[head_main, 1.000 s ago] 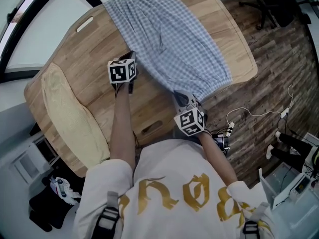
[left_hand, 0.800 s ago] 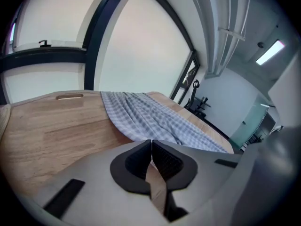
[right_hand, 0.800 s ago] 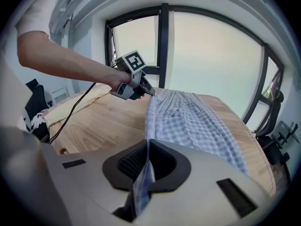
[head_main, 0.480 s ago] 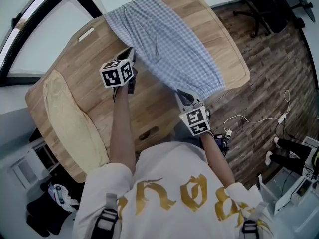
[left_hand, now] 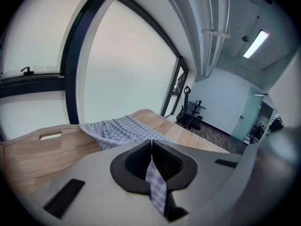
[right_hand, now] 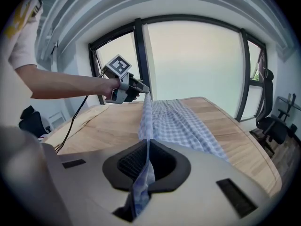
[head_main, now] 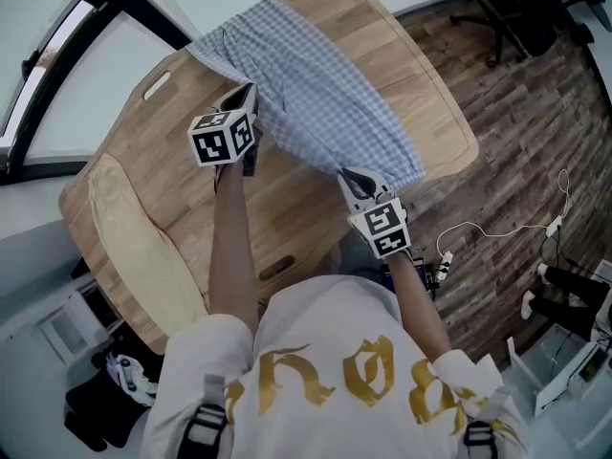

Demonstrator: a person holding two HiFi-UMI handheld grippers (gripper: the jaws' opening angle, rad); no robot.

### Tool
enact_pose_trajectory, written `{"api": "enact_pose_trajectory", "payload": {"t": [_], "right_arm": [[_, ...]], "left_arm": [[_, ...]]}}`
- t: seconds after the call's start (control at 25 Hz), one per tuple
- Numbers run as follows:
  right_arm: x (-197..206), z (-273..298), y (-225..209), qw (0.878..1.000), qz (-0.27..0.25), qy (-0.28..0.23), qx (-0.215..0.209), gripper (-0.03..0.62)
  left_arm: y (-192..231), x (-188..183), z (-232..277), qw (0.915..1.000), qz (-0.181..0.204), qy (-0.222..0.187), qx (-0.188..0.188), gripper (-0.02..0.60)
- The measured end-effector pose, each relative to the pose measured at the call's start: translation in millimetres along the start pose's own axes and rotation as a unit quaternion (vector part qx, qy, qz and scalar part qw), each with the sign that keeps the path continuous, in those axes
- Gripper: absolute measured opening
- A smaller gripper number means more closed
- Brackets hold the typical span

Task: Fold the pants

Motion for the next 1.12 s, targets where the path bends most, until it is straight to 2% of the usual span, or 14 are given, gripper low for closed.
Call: {"api": "enact_pose_trajectory", "payload": {"t": [0.2, 0.72, 0.92, 1.12], "right_arm": [[-2, -4, -40, 1.0, 0.007, -0.002, -0.007, 0.034], [1, -10, -146, 0.999, 0.036, 0.008, -0.002, 0.034], [10, -10, -185, 0.999, 0.041, 0.028, -0.002, 0.034], [22, -2, -214, 0.997, 0.05, 0.052, 0.013, 0.034]], "left_arm": [[-25, -18, 35, 0.9994, 0.029, 0.014, -0.009, 0.043], [-80, -63, 118, 0.997, 0.068, 0.032, -0.02, 0.043], [-97, -66, 153, 0.9945, 0.087, 0.053, -0.024, 0.043], [-101, -53, 190, 0.9893, 0.107, 0.095, -0.027, 0.043]]}}
Point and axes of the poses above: the fingertips, and each gripper's own axes: z forward along the fingers, y to its left, x out of its underside, the point moved 3 cm from there along -z, backward along the fingers, and after that the axes turned 3 degrees about y, right-handed, at the moved point
